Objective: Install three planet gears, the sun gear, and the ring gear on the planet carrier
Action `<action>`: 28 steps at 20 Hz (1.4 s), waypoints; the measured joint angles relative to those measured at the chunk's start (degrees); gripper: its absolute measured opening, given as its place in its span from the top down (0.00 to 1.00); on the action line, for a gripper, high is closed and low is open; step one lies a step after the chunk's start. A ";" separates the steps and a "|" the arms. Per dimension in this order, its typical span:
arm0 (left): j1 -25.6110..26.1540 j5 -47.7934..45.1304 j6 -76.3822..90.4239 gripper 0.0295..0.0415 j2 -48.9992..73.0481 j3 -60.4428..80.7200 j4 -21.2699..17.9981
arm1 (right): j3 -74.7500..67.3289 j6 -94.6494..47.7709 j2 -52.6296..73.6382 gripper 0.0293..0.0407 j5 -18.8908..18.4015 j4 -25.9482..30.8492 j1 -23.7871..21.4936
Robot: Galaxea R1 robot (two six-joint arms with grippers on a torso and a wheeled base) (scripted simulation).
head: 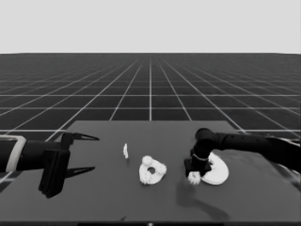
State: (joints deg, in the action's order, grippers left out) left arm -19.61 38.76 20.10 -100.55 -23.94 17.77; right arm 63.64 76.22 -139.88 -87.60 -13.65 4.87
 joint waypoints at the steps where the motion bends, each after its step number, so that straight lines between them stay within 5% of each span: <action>1: 0.00 0.00 0.00 0.25 0.00 0.00 0.00 | -2.56 1.50 0.79 0.86 -1.70 6.68 -8.05; 3: 0.00 0.00 0.00 0.25 0.00 0.00 0.00 | -1.93 1.25 0.53 0.86 -2.67 13.44 -15.76; 5: 0.00 0.00 0.00 0.25 0.00 0.00 0.00 | -1.02 0.74 0.24 0.86 -3.03 15.70 -18.19; 9: 0.00 0.00 0.00 0.25 0.00 0.00 0.00 | -0.47 0.42 0.07 0.86 -3.23 16.72 -19.19; 13: 0.00 0.00 0.00 0.25 0.00 0.00 0.00 | 23.41 6.49 -29.72 0.86 -2.81 16.57 -18.87; 19: 0.00 0.00 0.00 0.25 0.00 0.00 0.00 | 29.94 4.27 -34.24 0.86 -2.94 16.49 -18.76; 22: 0.00 0.00 0.00 0.25 0.00 0.00 0.00 | 32.25 2.83 -34.81 0.86 -0.11 1.13 -3.18; 28: 0.00 0.00 0.00 0.25 0.00 0.00 0.00 | 35.63 0.74 -35.69 0.86 1.27 -2.25 0.47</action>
State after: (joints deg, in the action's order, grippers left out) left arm -19.61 38.76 20.10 -100.55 -23.94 17.77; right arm 99.27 76.96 -175.56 -86.33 -15.90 5.34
